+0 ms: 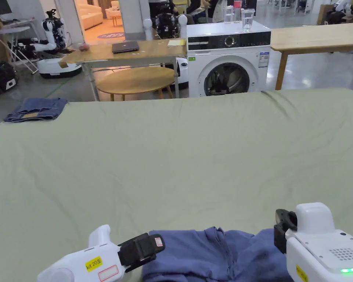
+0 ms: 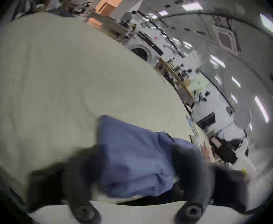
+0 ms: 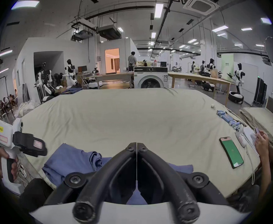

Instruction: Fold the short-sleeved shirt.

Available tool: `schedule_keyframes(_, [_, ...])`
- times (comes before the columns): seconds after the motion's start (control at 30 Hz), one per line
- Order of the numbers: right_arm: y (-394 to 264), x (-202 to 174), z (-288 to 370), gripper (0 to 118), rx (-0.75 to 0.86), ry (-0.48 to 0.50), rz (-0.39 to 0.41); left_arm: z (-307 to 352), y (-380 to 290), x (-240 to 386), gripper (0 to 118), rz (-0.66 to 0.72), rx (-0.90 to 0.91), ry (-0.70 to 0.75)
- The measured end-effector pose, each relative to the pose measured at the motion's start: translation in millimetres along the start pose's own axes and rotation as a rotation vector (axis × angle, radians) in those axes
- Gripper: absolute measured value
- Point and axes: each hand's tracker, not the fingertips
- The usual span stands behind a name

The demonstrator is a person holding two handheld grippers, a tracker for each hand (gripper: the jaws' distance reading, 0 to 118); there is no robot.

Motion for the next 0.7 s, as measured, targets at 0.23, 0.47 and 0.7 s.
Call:
schedule_keyframes(0.23, [3, -13, -4, 0, -0.002, 0.035, 0.015, -28, -23, -69, 118, 0.423, -0.085, -0.231])
schedule_keyframes(0.47, [0, 0, 1, 0, -0.008, 0.01, 0.023, -81, -41, -35, 115, 0.479, -0.103, -0.448])
schedule_keyframes(0.7, [-2, 9, 5, 0, -0.022, -0.019, 0.021, -64, -36, -11, 8, 0.447, -0.037, -0.247])
